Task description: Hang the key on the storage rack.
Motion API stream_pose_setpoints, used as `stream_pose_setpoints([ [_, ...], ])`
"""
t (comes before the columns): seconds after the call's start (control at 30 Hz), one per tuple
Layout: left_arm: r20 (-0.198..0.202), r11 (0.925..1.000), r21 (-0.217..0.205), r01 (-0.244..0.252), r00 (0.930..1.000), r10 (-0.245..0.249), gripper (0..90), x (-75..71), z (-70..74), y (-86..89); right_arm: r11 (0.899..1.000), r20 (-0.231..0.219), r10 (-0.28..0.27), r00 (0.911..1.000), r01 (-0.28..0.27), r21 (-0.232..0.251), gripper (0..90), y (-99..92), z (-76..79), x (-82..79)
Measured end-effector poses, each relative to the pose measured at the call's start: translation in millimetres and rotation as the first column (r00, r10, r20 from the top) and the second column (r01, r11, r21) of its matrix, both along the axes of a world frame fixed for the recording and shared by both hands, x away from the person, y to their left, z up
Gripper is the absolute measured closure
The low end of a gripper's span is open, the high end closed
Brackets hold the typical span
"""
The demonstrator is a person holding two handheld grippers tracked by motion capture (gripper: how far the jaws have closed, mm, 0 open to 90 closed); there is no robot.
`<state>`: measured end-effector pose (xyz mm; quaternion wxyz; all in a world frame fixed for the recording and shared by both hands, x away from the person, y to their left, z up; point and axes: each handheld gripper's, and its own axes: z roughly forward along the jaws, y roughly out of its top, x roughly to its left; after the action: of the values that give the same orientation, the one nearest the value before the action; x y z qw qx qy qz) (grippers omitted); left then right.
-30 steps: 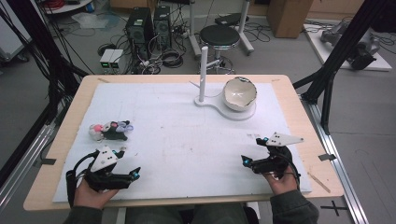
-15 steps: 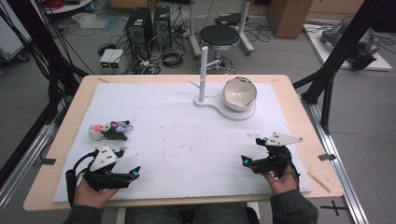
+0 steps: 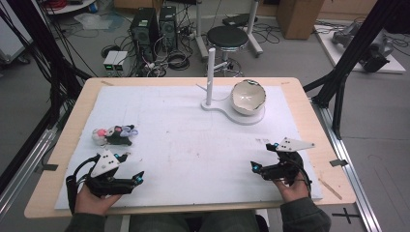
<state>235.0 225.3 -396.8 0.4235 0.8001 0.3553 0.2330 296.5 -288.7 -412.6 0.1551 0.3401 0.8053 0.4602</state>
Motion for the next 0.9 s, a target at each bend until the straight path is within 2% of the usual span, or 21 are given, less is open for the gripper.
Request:
stream_pose_setpoints([
  [0.2, 0.008, 1.0, -0.004, -0.005, 1.0, 0.005, 19.9, 0.3, 2.7, 1.5, 1.0, 0.002, 0.001, 1.0, -0.001, -0.002, 6.2, 0.2, 0.4, -0.7],
  [0.23, 0.012, 0.9998, -0.017, -0.009, 0.9999, 0.009, 19.9, 0.3, 3.5, 1.2, 1.0, 0.002, 0.001, 1.0, -0.001, -0.001, 6.2, 0.2, 0.4, -0.7],
  [0.37, 0.028, 0.9998, -0.016, -0.009, 0.9996, 0.01, 19.9, 2.5, 10.5, 3.4, 1.0, 0.0, 0.006, 1.0, -0.006, 0.009, 6.2, 0.8, 0.6, -0.5],
  [0.43, 0.061, 0.9976, -0.058, -0.039, 0.9972, 0.042, 20.0, 5.9, 18.6, 5.9, 1.0, 0.0, 0.009, 1.0, -0.009, 0.003, 6.2, 0.6, 0.5, -0.1],
  [0.47, 0.061, 0.9976, -0.058, -0.039, 0.9972, 0.042, 20.2, 5.9, 18.6, 5.9, 1.0, 0.001, 0.009, 1.0, -0.009, 0.003, 6.2, 0.7, 0.2, 0.1],
  [0.5, 0.085, 0.9957, -0.079, -0.048, 0.9948, 0.055, 20.3, 9.1, 23.6, 8.0, 1.0, -0.003, 0.009, 1.0, -0.009, 0.004, 6.2, 0.9, 0.2, 0.2],
  [0.53, 0.094, 0.9952, -0.081, -0.054, 0.9937, 0.061, 20.2, 11.7, 25.4, 9.3, 1.0, -0.002, 0.008, 1.0, -0.008, 0.003, 6.2, 1.0, 0.1, 0.5],
  [0.57, 0.092, 0.9948, -0.085, -0.057, 0.9937, 0.065, 20.2, 14.5, 26.8, 10.6, 1.0, -0.002, 0.008, 1.0, -0.008, -0.001, 6.2, 1.0, 0.0, 0.9],
  [0.8, 0.092, 0.9942, -0.077, -0.076, 0.9923, 0.083, 20.4, 32.1, 34.8, 21.6, 1.0, -0.004, 0.015, 0.9999, -0.015, -0.005, 6.2, 1.8, -0.7, 3.0],
  [0.83, 0.094, 0.9959, -0.061, -0.067, 0.9929, 0.073, 23.7, 35.7, 36.7, 24.1, 1.0, -0.006, 0.013, 0.9999, -0.013, -0.005, 6.2, 2.1, -0.9, 3.5],
  [0.9, 0.088, 0.9977, -0.032, -0.06, 0.9942, 0.063, 24.1, 42.5, 39.9, 28.2, 1.0, -0.009, 0.015, 0.9998, -0.015, -0.005, 6.2, 2.1, -0.9, 3.6],
])
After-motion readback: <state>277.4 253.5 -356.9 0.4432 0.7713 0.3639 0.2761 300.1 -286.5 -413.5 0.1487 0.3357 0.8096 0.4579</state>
